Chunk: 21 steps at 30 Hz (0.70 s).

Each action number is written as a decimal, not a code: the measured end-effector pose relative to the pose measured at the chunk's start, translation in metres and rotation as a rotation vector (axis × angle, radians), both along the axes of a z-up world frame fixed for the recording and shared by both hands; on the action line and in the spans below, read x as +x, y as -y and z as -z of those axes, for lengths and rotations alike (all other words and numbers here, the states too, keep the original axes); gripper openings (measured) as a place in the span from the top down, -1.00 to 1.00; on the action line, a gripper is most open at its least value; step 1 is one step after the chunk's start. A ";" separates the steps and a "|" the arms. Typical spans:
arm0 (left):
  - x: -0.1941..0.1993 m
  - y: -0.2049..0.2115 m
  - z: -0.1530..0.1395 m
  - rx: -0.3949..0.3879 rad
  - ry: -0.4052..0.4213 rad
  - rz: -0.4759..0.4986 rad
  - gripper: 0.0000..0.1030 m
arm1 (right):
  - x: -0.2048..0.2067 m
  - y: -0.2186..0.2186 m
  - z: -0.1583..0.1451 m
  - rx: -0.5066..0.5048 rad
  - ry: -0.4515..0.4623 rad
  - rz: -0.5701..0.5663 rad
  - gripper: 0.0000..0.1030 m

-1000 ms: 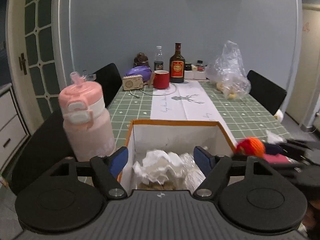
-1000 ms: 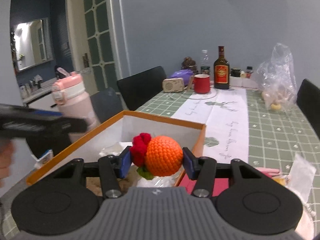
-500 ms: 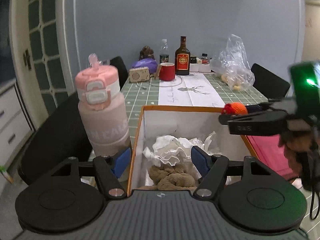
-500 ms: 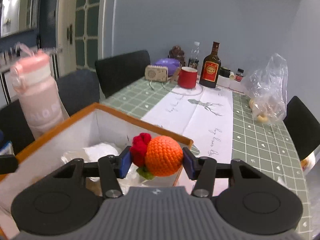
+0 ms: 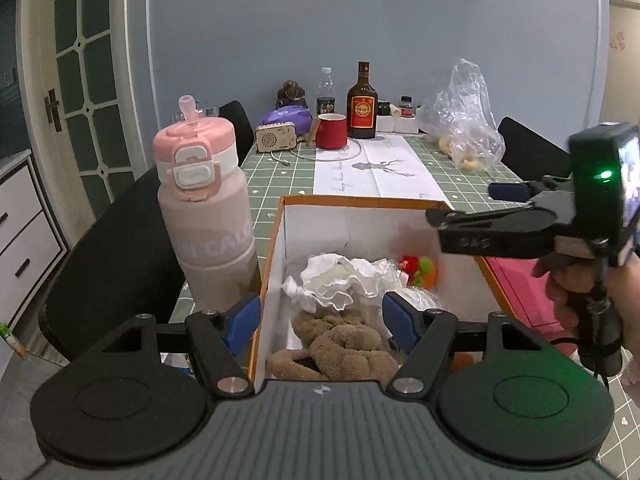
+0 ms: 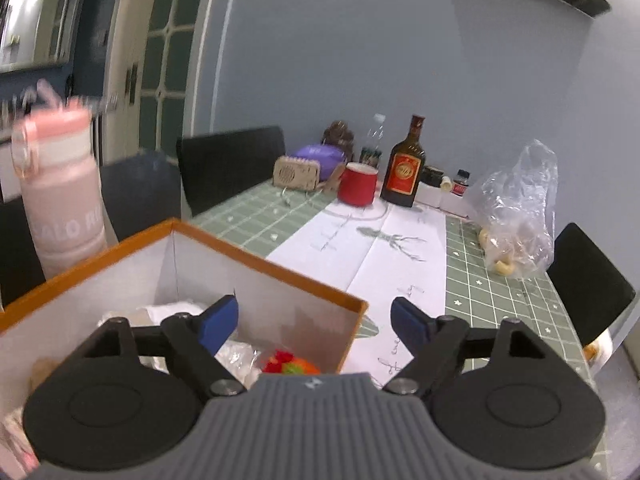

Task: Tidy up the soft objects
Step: 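Move both grippers from the box back toward the white towel mitt on the table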

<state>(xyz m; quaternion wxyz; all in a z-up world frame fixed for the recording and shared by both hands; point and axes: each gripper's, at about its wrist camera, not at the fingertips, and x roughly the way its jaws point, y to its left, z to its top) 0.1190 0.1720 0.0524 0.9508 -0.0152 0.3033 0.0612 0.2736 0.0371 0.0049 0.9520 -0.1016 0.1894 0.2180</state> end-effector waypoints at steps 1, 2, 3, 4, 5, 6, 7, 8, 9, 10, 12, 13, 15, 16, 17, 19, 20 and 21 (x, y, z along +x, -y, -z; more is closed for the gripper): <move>-0.001 0.001 -0.001 -0.001 0.002 0.000 -0.58 | -0.001 0.004 -0.002 0.019 -0.005 0.003 -0.73; -0.003 0.002 -0.004 -0.006 0.005 0.000 -0.58 | -0.002 0.010 -0.005 0.038 -0.010 0.006 -0.74; -0.005 0.004 -0.006 -0.014 0.008 0.000 -0.58 | -0.003 0.016 -0.007 0.057 -0.013 0.011 -0.74; -0.007 0.006 -0.010 -0.018 0.012 0.004 -0.58 | -0.005 0.020 -0.009 0.071 -0.014 0.014 -0.75; -0.009 0.009 -0.013 -0.019 0.019 0.009 -0.58 | -0.007 0.026 -0.011 0.084 -0.014 0.017 -0.76; -0.012 0.012 -0.017 -0.016 0.028 0.013 -0.58 | -0.010 0.031 -0.013 0.095 -0.012 0.021 -0.78; -0.015 0.016 -0.020 -0.010 0.039 0.015 -0.58 | -0.013 0.036 -0.014 0.105 -0.012 0.025 -0.79; -0.018 0.019 -0.024 0.001 0.049 0.018 -0.58 | -0.016 0.041 -0.015 0.118 -0.010 0.033 -0.81; -0.022 0.023 -0.030 0.015 0.063 0.019 -0.58 | -0.020 0.047 -0.016 0.132 -0.007 0.048 -0.81; -0.026 0.026 -0.034 0.023 0.078 0.017 -0.58 | -0.023 0.054 -0.018 0.148 -0.006 0.063 -0.81; -0.034 0.034 -0.046 0.035 0.105 0.015 -0.58 | -0.029 0.066 -0.020 0.177 -0.014 0.075 -0.81; -0.039 0.037 -0.052 0.037 0.119 0.019 -0.59 | -0.033 0.072 -0.021 0.191 -0.018 0.075 -0.81; -0.048 0.047 -0.064 0.045 0.150 0.039 -0.61 | -0.040 0.086 -0.023 0.213 -0.018 0.081 -0.82; -0.051 0.052 -0.069 0.047 0.167 0.063 -0.64 | -0.044 0.092 -0.024 0.215 -0.014 0.083 -0.82; -0.055 0.058 -0.074 0.049 0.181 0.094 -0.65 | -0.049 0.098 -0.025 0.216 -0.007 0.084 -0.82; -0.064 0.071 -0.082 0.048 0.204 0.127 -0.65 | -0.058 0.111 -0.028 0.219 0.016 0.090 -0.82; -0.069 0.080 -0.086 0.051 0.219 0.142 -0.65 | -0.063 0.118 -0.029 0.222 0.027 0.096 -0.83; -0.072 0.088 -0.088 0.058 0.231 0.157 -0.66 | -0.068 0.126 -0.031 0.226 0.036 0.102 -0.83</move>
